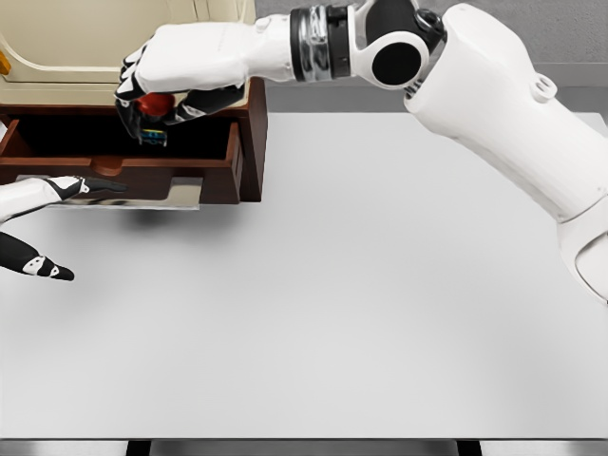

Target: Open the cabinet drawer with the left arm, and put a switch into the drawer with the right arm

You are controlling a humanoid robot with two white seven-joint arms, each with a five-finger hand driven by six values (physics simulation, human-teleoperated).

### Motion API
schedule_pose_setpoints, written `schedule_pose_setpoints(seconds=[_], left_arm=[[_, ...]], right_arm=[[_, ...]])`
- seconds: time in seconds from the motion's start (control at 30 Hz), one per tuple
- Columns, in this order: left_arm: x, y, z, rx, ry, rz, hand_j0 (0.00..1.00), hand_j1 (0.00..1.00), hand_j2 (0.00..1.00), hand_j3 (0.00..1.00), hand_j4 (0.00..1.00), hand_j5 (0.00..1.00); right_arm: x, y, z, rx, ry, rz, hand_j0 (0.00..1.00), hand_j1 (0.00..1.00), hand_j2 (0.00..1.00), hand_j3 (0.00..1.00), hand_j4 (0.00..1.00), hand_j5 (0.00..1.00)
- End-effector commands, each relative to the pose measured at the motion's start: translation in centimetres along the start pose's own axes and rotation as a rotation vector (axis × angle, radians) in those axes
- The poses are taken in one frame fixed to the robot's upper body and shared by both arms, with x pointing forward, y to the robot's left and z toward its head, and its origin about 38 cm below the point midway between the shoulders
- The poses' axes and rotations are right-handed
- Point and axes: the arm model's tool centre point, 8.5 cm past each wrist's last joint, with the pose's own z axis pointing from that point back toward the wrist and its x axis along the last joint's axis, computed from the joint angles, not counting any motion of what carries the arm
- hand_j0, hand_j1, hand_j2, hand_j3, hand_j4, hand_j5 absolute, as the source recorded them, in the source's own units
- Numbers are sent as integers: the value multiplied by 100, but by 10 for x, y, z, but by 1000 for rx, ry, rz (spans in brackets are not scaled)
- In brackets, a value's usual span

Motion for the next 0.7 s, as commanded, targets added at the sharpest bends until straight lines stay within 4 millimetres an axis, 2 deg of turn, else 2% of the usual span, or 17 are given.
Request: schedule_pose_setpoints(seconds=[0.0, 0.07, 0.13, 0.2, 0.4, 0.67], left_arm=[[0, 1, 0, 4, -1, 5, 100, 100, 100, 100, 100, 100], [0, 1, 0, 4, 1, 5, 100, 100, 100, 100, 100, 100], [0, 1, 0, 4, 1, 5, 100, 100, 100, 100, 100, 100], [0, 1, 0, 3, -3, 4, 100, 100, 100, 100, 100, 100], [0, 0, -1, 0, -3, 7, 100, 100, 100, 100, 100, 100], [0, -1, -2, -2, -4, 6, 100, 100, 100, 100, 100, 100]], right_arm=[[-3, 3, -11, 1, 2, -24, 50, 50, 50, 50, 50, 50], [-7, 8, -20, 16, 7, -43, 50, 50, 50, 50, 50, 50], [-14, 7, -18, 17, 31, -54, 50, 50, 50, 50, 50, 50], [-14, 5, -27, 15, 28, -60, 50, 50, 50, 50, 50, 50], [-24, 6, -33, 14, 57, -89, 50, 50, 50, 50, 50, 50], [-20, 7, -46, 9, 39, -98, 49, 49, 49, 49, 49, 49]])
